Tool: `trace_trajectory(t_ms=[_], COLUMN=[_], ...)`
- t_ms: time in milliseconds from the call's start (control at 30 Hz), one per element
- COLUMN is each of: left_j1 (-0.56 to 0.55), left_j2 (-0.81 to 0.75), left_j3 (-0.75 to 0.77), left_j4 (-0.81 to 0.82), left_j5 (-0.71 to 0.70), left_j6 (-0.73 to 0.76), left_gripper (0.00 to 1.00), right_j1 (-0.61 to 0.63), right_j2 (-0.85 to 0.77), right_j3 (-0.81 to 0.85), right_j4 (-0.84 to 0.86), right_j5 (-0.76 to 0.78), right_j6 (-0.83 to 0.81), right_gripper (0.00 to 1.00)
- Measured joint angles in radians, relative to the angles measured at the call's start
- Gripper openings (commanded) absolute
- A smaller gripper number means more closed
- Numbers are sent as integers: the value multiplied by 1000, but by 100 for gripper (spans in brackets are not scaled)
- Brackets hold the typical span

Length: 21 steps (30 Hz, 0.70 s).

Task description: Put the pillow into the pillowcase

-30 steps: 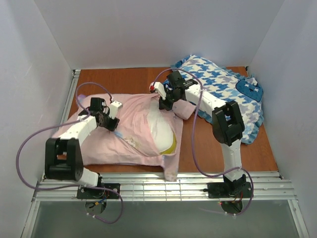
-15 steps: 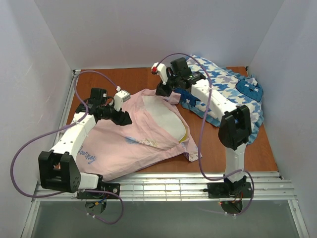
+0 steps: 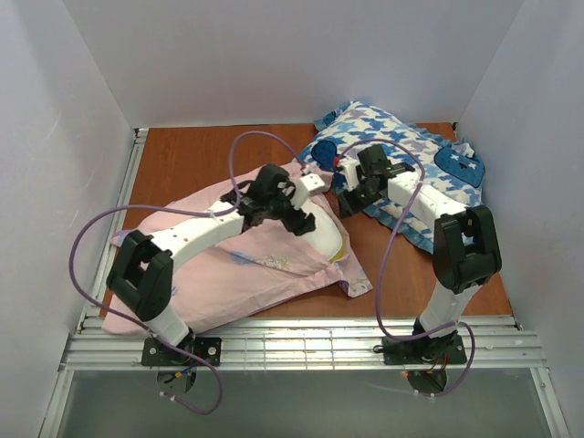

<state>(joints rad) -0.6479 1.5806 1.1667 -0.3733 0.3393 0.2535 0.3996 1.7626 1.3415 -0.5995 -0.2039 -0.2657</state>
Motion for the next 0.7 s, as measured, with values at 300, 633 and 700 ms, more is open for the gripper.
trace_trajectory(t_ms=[300,633,700], left_j1=[-223,-359,-364], left_j2=[237,390,424], left_j3=[175,283,275], left_j4=[48,-76,-87], left_j5=[-202,-549,-580], left_j6=[-53,-232,-253], left_gripper=[98,98,98], right_j1=[-129,-113,-114], right_j2=[-5,15,16], right_j3=[-129,-233,-250], right_j4=[-13,83,90], right_j5=[-209,-356,-362], right_j6=[73,121,127], right_gripper=[61,49,45])
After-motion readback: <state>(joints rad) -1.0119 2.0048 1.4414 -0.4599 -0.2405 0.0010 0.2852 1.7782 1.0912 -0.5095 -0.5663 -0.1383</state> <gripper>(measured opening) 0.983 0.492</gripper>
